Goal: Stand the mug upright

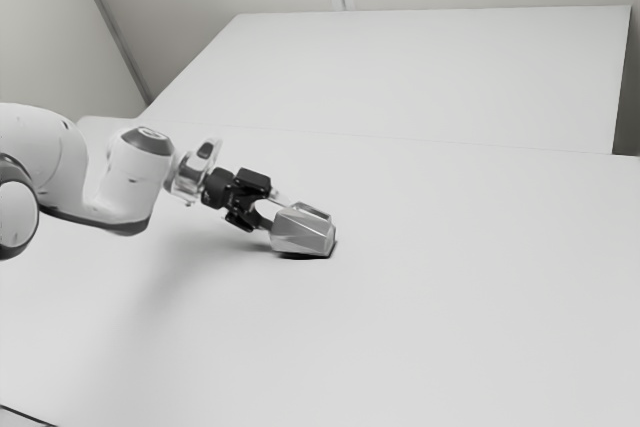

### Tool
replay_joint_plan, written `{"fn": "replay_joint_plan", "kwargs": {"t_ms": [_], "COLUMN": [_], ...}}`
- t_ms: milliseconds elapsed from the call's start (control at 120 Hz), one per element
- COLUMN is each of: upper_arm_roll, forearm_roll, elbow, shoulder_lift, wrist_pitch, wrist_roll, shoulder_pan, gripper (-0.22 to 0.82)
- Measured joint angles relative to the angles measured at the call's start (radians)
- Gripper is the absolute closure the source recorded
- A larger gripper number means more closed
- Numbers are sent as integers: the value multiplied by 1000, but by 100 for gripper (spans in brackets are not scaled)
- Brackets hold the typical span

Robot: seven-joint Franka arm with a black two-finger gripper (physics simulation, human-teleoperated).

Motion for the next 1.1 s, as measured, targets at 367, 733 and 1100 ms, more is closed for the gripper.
{"fn": "replay_joint_plan", "kwargs": {"t_ms": [367,733,1100], "upper_arm_roll": [-20,-21,-23], "forearm_roll": [-74,-73,586], "elbow": [-1,0,67], "shoulder_lift": [25,-39,-250], "wrist_pitch": [-21,-26,56], "wrist_roll": [115,174,3], "shoulder_pan": [1,-4,-23], "gripper": [57,76,78]}}
